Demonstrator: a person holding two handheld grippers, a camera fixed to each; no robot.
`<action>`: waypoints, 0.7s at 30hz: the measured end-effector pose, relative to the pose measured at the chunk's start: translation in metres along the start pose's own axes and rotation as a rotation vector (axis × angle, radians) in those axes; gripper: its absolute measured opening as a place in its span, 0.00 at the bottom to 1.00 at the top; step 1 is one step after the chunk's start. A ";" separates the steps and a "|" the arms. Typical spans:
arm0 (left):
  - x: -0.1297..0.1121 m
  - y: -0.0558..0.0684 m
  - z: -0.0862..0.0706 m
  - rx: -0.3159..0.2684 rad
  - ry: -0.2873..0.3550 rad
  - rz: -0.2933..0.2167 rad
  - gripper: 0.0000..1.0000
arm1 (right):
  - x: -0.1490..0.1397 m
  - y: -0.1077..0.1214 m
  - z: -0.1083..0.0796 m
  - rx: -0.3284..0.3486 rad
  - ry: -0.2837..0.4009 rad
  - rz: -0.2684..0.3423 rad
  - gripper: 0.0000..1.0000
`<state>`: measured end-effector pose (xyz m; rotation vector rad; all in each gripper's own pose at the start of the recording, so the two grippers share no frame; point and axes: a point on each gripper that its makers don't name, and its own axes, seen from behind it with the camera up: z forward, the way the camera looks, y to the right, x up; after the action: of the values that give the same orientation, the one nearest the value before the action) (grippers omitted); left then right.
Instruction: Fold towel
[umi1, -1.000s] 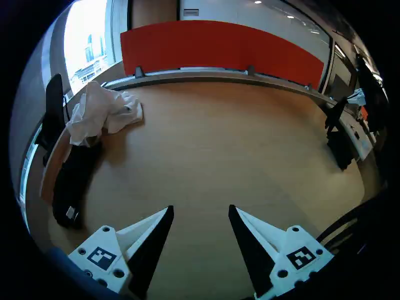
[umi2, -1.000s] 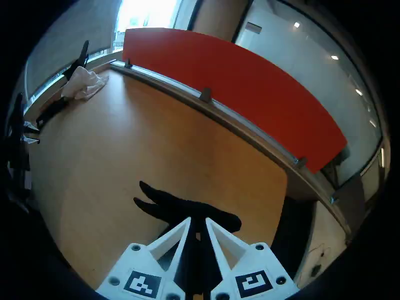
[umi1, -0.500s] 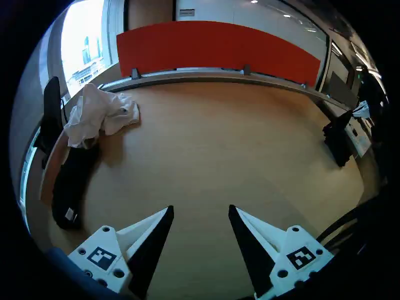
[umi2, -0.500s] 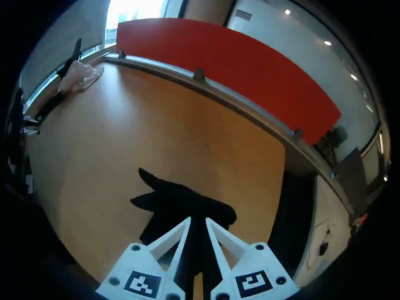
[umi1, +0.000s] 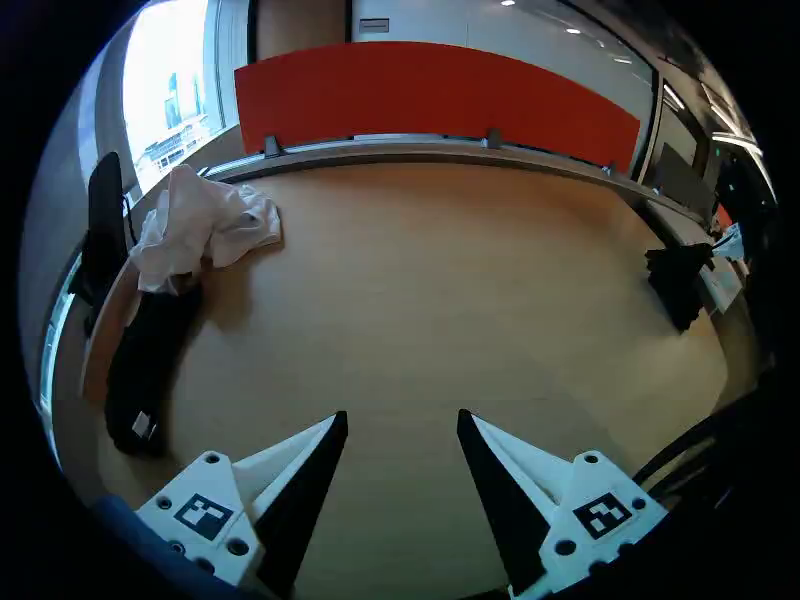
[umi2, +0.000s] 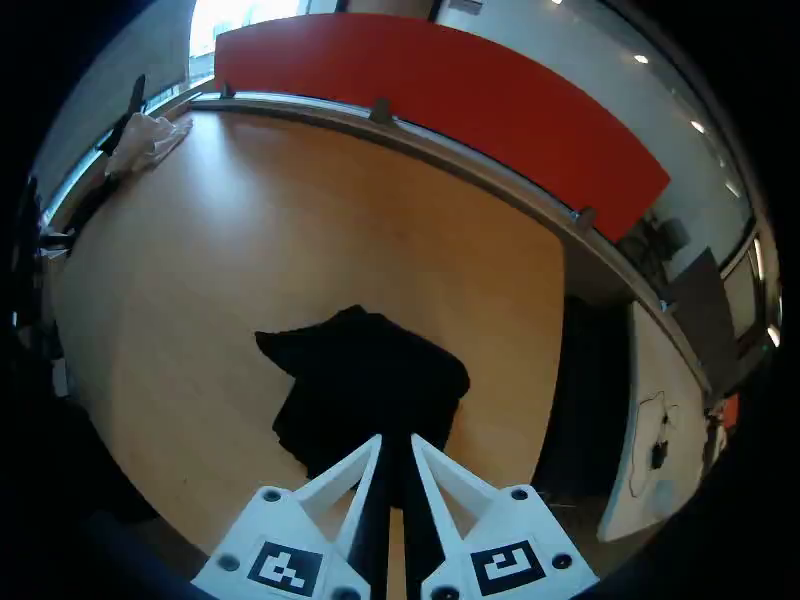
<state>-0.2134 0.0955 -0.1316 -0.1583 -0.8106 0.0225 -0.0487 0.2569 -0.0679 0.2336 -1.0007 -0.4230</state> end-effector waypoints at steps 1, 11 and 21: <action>-0.001 0.000 0.000 0.000 0.000 -0.001 0.81 | -0.002 -0.001 0.000 0.000 -0.002 0.001 0.05; -0.003 -0.001 -0.002 0.003 0.002 -0.003 0.80 | -0.024 -0.001 0.002 -0.012 -0.041 0.012 0.05; -0.007 -0.003 -0.006 0.012 -0.003 -0.003 0.81 | -0.064 0.002 0.016 -0.023 -0.111 0.061 0.05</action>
<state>-0.2137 0.0908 -0.1399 -0.1459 -0.8138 0.0245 -0.0915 0.2875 -0.1078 0.1594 -1.1089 -0.3946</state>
